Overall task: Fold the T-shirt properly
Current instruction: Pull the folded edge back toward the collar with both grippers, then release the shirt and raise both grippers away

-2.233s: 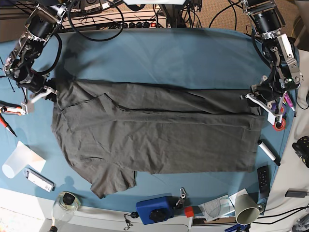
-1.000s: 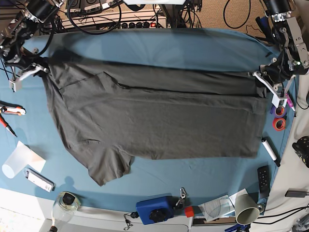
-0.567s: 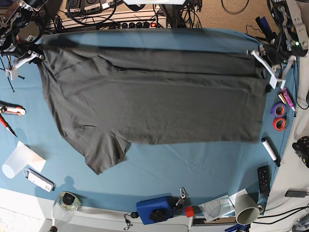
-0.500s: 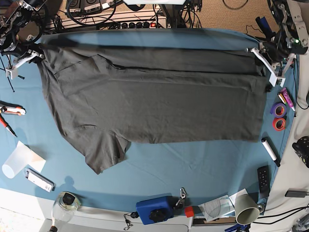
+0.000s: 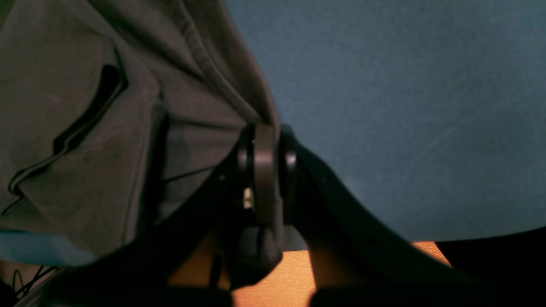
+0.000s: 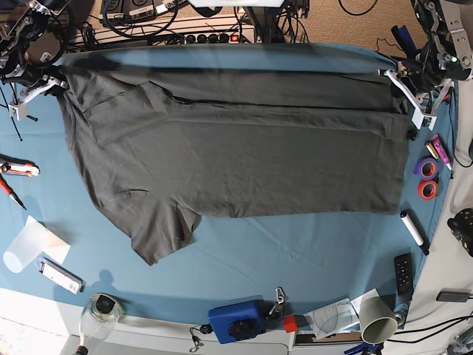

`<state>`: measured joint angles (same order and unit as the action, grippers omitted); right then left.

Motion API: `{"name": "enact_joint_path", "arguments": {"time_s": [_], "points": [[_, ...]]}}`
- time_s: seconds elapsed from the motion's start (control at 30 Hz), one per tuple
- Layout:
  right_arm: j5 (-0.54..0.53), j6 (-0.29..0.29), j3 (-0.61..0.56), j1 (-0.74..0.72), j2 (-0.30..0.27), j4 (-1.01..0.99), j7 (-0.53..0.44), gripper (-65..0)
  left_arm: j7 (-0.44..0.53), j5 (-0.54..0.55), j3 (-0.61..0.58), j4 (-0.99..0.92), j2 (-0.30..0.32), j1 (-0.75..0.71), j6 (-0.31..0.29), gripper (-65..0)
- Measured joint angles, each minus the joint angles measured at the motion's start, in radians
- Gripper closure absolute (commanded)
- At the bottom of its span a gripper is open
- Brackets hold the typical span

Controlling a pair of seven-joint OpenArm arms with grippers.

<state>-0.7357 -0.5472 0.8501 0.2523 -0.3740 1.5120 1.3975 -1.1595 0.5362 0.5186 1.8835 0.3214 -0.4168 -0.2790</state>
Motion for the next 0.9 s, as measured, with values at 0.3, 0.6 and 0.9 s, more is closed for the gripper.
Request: {"name": "enact_joint_path", "arguments": {"time_s": [0.3,0.6,0.9], "points": [[0.000,0.000,0.000,0.000,0.000,0.000,-0.007,0.0,0.012,-0.004,0.000,0.000,0.000,-0.001,-0.002,0.0],[-0.067,0.000,0.000,0.001,-0.001,0.000,0.010,-9.1,0.007,-0.051,0.002,0.014,0.001,-0.002,0.002,-22.6],[-0.153,0.004,0.009,0.002,-0.101,-0.001,0.009,-9.2,0.007,-0.189,0.002,0.145,0.001,-0.020,0.054,-22.6]]}}
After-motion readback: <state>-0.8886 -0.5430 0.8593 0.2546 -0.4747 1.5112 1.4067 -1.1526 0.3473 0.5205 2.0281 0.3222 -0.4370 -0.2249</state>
